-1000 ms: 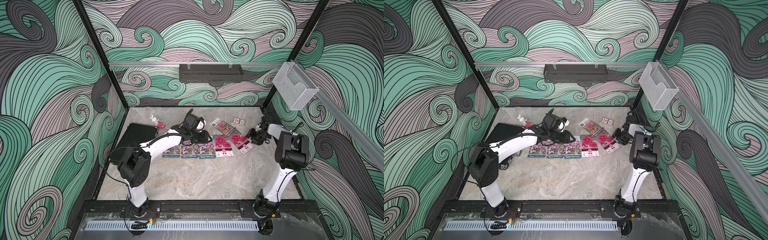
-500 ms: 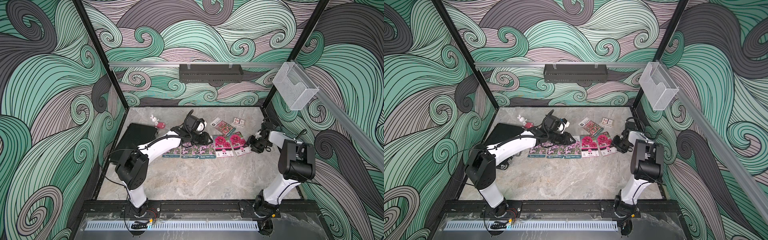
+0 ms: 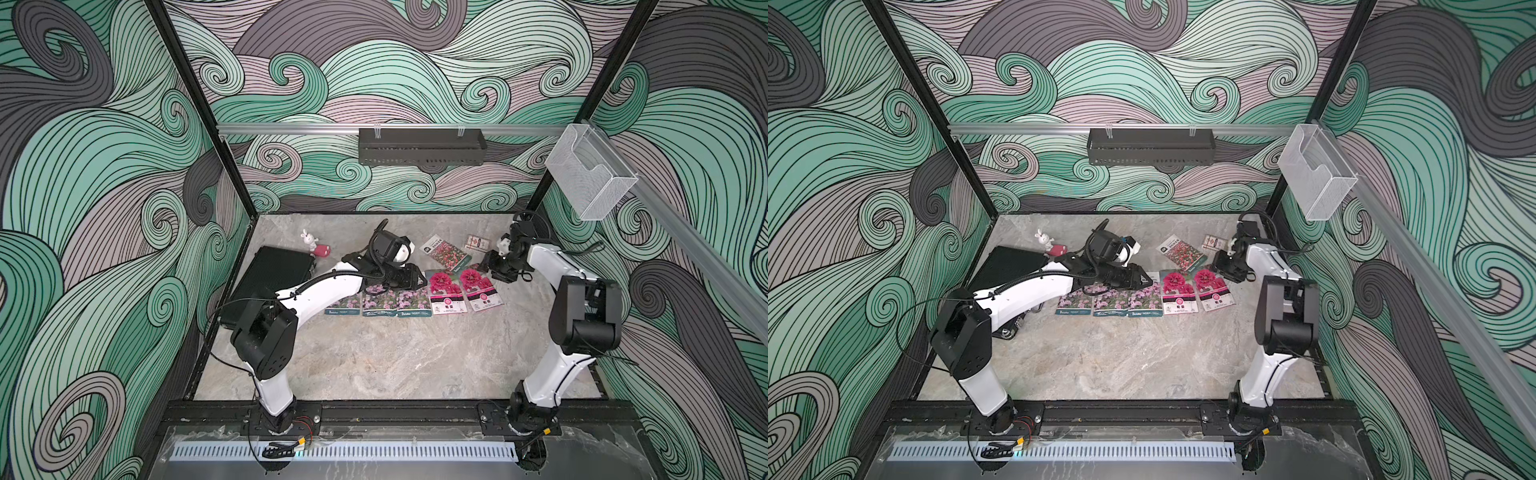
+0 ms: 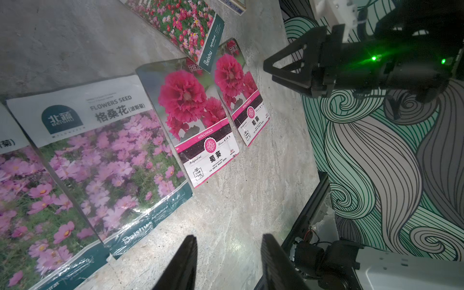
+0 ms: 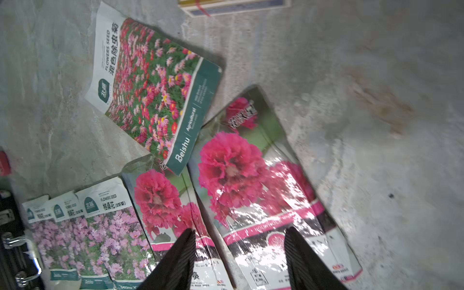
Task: Arrange the seed packets in a row
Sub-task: Adjust the seed packet at the center of the board.
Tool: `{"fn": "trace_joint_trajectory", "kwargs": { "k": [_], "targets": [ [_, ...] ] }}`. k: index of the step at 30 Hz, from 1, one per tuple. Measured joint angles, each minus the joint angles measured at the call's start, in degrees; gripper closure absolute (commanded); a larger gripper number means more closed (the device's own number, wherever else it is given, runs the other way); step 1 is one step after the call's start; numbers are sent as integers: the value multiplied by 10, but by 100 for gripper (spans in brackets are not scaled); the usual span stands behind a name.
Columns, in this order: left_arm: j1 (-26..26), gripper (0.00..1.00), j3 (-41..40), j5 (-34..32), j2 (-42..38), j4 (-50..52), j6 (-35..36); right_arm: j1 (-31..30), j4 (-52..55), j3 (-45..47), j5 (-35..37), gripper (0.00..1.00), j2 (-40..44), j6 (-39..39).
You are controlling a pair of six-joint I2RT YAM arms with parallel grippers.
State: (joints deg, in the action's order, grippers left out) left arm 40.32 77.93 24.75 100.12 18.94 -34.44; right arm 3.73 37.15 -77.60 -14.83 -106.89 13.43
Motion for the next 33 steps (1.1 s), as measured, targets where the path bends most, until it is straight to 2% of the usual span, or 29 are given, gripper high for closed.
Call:
{"fn": "trace_joint_trajectory", "kwargs": {
  "k": [4, 15, 33],
  "targets": [
    [0, 57, 12, -1, 12, 5, 2, -27, 29, -14, 38, 41, -33, -26],
    [0, 57, 19, -1, 36, 10, 4, -43, 70, -36, 119, 39, -71, -65],
    [0, 57, 13, -1, 35, 2, -2, -53, 90, -20, 133, 39, -85, -45]
  ]
}}
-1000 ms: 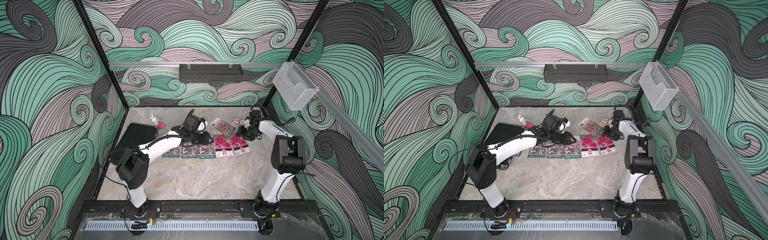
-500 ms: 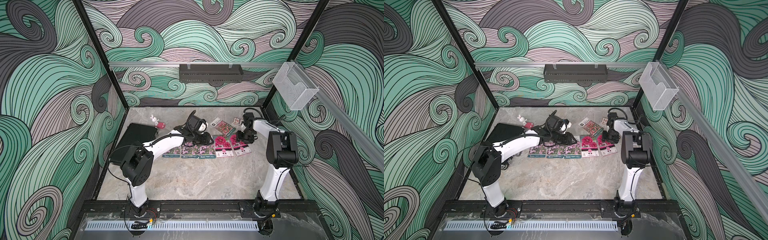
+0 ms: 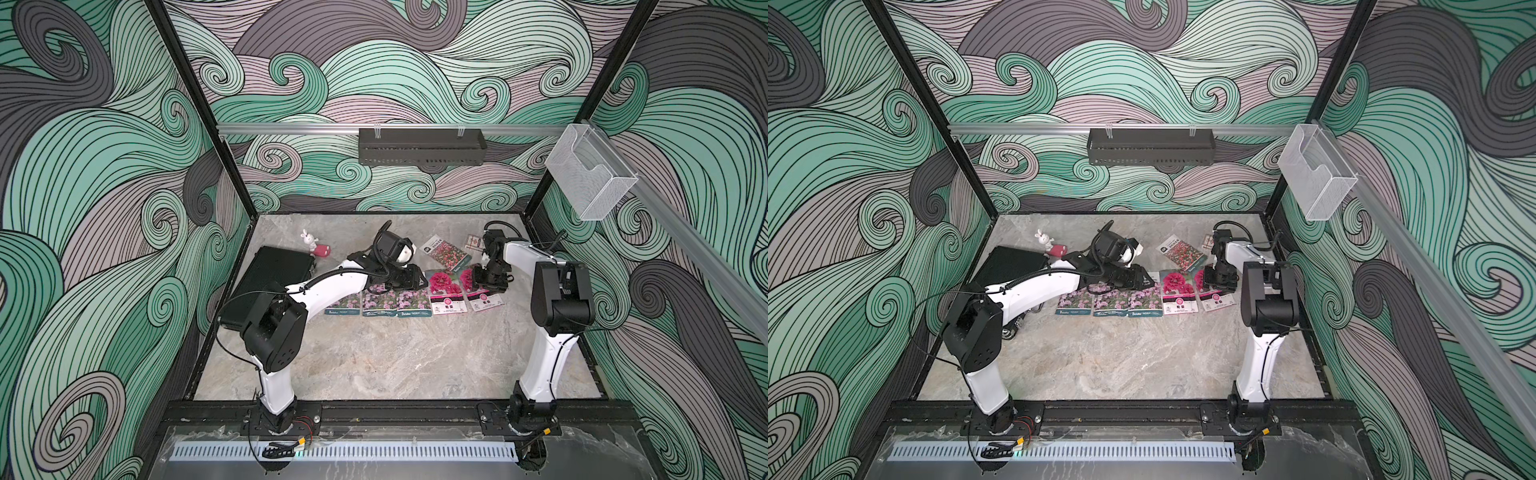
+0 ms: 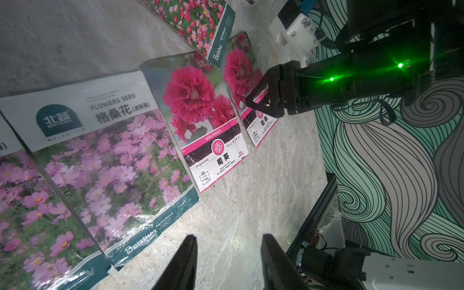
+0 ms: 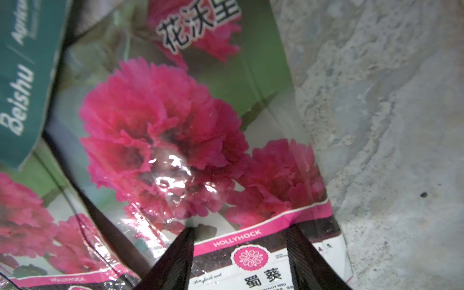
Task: Arrange the seed packets in a row
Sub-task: Adjust the seed packet at the center of the board.
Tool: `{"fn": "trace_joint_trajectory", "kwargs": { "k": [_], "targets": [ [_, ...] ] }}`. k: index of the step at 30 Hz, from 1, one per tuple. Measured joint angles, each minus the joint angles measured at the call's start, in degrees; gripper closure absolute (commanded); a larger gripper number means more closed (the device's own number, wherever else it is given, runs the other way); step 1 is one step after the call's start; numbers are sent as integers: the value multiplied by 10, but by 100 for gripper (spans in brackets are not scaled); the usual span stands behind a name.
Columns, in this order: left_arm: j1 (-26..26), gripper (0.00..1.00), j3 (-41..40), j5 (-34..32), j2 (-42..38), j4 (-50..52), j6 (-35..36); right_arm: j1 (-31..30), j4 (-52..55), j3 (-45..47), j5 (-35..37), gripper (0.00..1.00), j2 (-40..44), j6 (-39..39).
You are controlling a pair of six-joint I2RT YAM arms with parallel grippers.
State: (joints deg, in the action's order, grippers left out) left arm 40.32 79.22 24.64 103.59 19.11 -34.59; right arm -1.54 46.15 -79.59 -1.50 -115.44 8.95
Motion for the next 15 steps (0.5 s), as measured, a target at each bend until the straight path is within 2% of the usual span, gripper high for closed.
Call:
{"fn": "trace_joint_trajectory", "kwargs": {
  "k": [15],
  "targets": [
    [0, 57, -25, -1, -38, -4, -8, 0, -15, 25, -7, 38, 17, 40]
  ]
}}
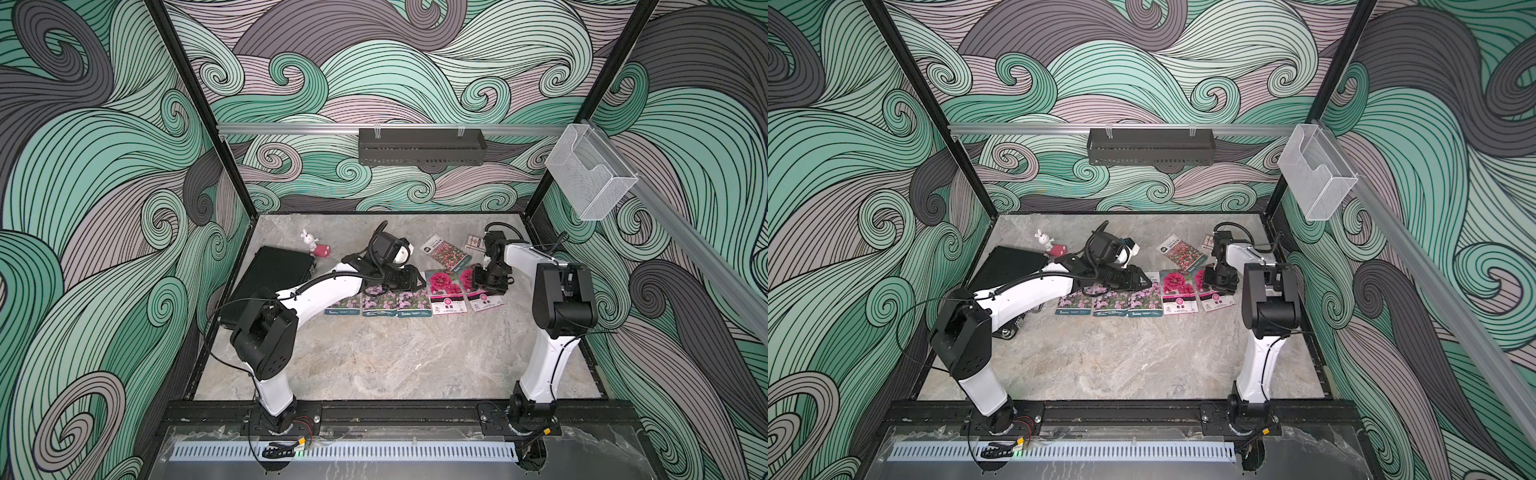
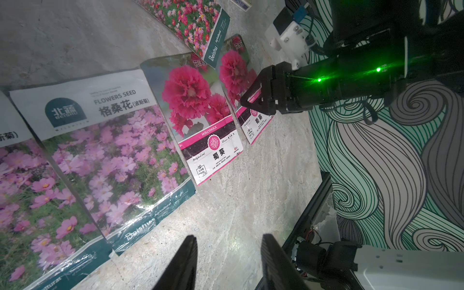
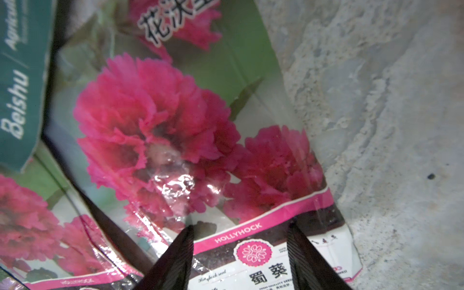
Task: Arrange the seed packets in a row
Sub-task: Adjust the seed packet at the center of the board.
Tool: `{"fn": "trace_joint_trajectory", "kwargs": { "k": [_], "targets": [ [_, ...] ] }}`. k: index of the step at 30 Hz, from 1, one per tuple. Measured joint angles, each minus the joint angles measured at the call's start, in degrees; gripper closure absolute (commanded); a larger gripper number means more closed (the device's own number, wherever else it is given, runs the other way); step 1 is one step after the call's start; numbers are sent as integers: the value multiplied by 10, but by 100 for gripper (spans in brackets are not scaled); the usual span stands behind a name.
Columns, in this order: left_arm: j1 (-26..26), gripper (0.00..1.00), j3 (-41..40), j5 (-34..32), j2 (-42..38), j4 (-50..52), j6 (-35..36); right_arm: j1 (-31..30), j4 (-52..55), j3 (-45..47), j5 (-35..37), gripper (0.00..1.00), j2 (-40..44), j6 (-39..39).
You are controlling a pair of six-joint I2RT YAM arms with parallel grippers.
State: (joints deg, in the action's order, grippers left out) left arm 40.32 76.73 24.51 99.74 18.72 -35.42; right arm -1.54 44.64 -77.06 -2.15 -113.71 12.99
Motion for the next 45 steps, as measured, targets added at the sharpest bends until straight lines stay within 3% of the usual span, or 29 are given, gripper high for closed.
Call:
{"fn": "trace_joint_trajectory", "kwargs": {
  "k": [17, 33, 45],
  "targets": [
    [0, 57, -12, -1, -16, -3, -3, 8, -22, 47, -21, 36, 33, 27],
    [0, 57, -12, -1, -18, -4, -11, 27, -69, 114, -96, 34, 95, 133],
    [0, 57, -11, -1, -16, -3, -11, 72, -47, 69, -97, 33, 160, 119]
  ]
}}
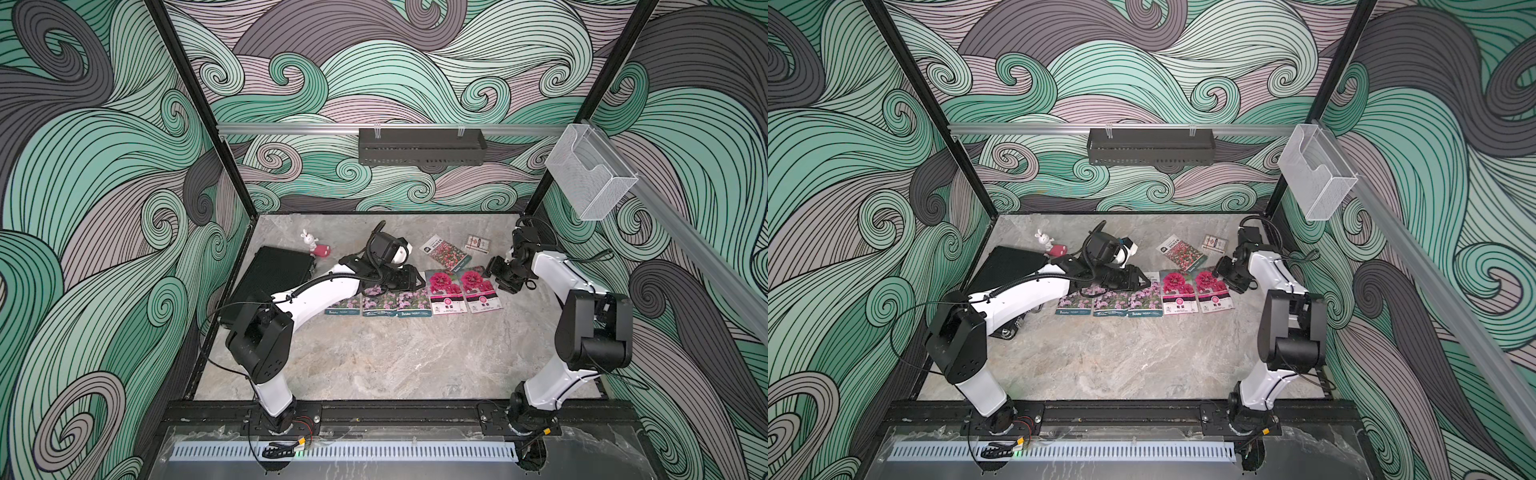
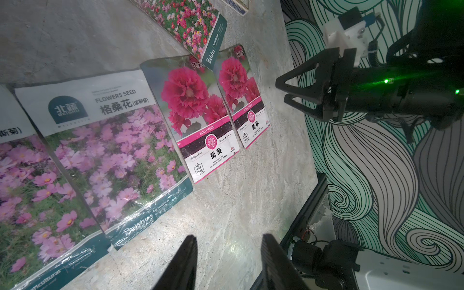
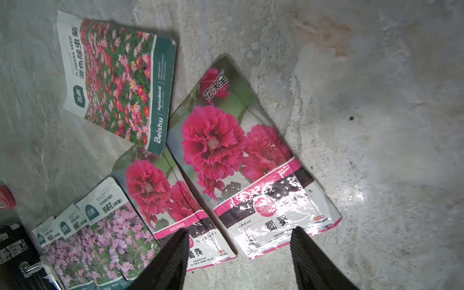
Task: Arrange the seed packets in a row
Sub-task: Adjust the seed packet at the center of the board.
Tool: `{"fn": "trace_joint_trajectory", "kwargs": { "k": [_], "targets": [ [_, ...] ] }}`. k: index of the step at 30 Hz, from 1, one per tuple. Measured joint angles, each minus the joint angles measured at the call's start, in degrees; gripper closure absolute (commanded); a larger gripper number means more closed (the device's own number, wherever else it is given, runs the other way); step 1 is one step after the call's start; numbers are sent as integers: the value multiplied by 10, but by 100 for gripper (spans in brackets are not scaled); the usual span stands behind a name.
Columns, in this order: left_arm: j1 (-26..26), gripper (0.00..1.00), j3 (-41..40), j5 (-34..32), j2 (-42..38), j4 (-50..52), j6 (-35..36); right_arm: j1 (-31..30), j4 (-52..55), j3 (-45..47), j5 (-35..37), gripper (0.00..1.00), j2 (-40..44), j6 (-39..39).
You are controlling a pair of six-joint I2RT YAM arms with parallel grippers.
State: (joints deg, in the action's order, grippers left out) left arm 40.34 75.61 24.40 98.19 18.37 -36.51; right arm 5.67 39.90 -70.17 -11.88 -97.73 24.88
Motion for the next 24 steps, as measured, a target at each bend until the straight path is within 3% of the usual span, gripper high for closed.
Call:
{"fn": "trace_joint_trajectory", "kwargs": {
  "k": [24],
  "targets": [
    [0, 57, 86, -20, 66, 24, 23, 45, -36, -5, -48, 32, -85, -32]
  ]
}}
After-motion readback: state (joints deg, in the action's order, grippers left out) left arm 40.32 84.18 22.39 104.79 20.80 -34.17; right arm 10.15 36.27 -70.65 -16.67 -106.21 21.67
